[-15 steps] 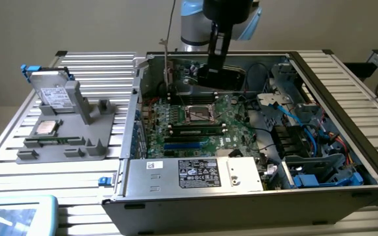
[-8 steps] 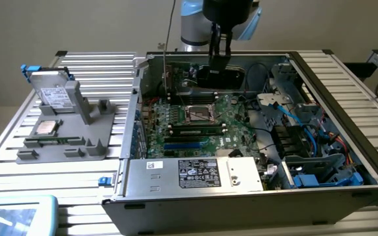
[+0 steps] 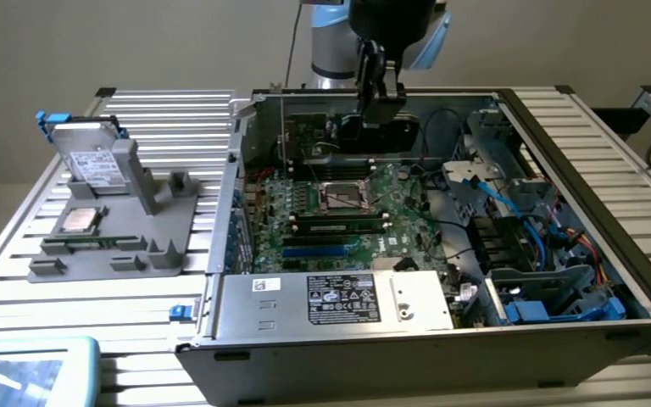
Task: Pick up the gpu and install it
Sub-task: 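Insert the gpu into the slot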
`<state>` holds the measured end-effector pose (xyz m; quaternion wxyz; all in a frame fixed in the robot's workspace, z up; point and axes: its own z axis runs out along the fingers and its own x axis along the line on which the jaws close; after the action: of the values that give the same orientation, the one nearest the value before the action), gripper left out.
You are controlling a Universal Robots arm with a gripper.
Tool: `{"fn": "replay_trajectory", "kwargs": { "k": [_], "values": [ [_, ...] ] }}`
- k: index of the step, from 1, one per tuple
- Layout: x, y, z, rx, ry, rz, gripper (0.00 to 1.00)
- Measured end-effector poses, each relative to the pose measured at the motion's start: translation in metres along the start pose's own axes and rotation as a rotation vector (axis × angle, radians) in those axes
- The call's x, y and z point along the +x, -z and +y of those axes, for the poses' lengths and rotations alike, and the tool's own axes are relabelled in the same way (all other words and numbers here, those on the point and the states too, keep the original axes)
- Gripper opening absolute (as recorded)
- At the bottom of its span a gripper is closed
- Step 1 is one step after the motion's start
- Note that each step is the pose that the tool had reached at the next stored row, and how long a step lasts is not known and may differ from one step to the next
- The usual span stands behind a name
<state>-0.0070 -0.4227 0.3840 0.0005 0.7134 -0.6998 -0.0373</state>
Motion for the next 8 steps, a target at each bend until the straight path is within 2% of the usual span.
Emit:
{"fn": "replay_trajectory", "kwargs": {
  "k": [6, 8],
  "values": [
    [0.0, 0.0, 0.0003, -0.0005, 0.013, 0.0008, 0.27],
    [-0.0001, -0.0004, 0.0033, 0.0031, 0.013, 0.0009, 0.27]
  ]
}}
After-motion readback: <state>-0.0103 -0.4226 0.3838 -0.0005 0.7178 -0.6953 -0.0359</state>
